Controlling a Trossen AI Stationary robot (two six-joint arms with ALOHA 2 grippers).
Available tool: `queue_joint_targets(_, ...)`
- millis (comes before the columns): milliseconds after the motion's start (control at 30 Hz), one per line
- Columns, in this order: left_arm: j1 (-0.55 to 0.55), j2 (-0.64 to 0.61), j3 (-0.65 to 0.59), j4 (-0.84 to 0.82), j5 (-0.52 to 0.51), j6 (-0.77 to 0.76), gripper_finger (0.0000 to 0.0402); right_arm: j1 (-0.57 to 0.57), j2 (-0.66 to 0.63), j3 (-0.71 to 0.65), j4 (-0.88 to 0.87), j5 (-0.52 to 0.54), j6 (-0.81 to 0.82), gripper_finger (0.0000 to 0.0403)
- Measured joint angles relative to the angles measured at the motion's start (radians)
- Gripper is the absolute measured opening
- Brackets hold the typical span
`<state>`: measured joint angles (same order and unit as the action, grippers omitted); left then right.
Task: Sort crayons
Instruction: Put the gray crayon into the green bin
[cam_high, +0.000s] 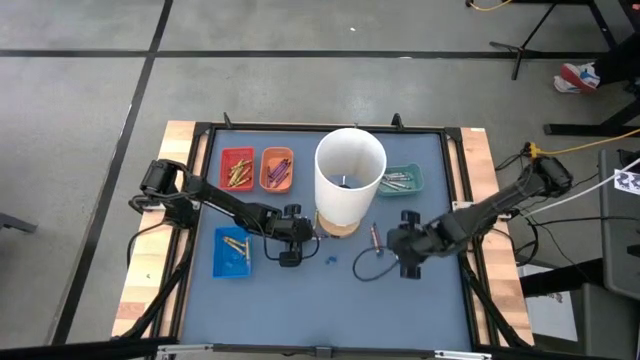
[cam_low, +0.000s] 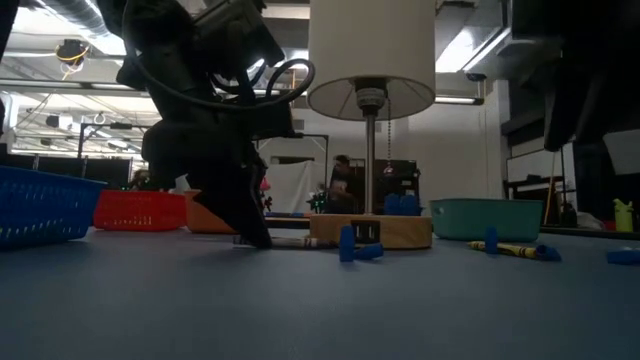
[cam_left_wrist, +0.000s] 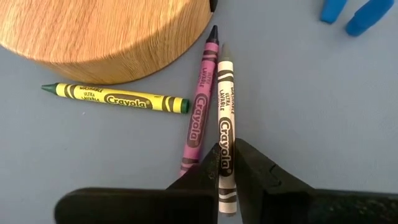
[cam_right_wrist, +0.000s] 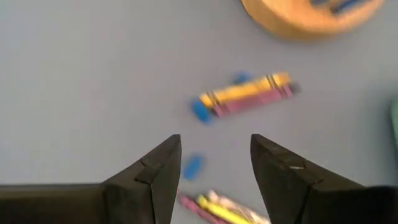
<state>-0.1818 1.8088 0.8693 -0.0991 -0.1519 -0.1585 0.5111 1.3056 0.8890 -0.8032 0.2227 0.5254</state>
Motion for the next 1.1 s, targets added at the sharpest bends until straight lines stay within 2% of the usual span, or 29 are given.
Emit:
queue_joint_targets(133, -0.012, 0.002, -0.002, 0.041, -0.001, 0.000, 0.0014, 0.084, 0.000, 0.001, 0.089, 0.060, 0.023, 0.0191)
queue_joint_targets(267, -0.033, -0.002, -0.002, 0.067, 0.021, 0.000, 0.0014, 0.179, -0.001, 0.001, 0.098, 0.151, 0.044, 0.0191)
queue_joint_targets(467, -0.075, -0.015, -0.004, 0.139, 0.054, 0.000, 0.0014, 0.309, -0.001, 0.001, 0.105, 0.392, 0.164, 0.0191)
queue_joint_targets(667, -0.118, -0.018, -0.003, 0.317, 0.060, 0.002, 0.0014, 0.388, 0.002, 0.001, 0.176, 0.612, 0.256, 0.0191)
queue_joint_targets(867, -0.148, -0.019, -0.003, 0.525, 0.049, 0.003, 0.0014, 0.392, 0.006, 0.001, 0.298, 0.672, 0.234, 0.0191)
queue_joint_targets(1100, -0.154, -0.020, -0.002, 0.856, 0.038, 0.059, 0.0014, 0.392, 0.007, 0.000, 0.457, 0.683, 0.044, 0.0191)
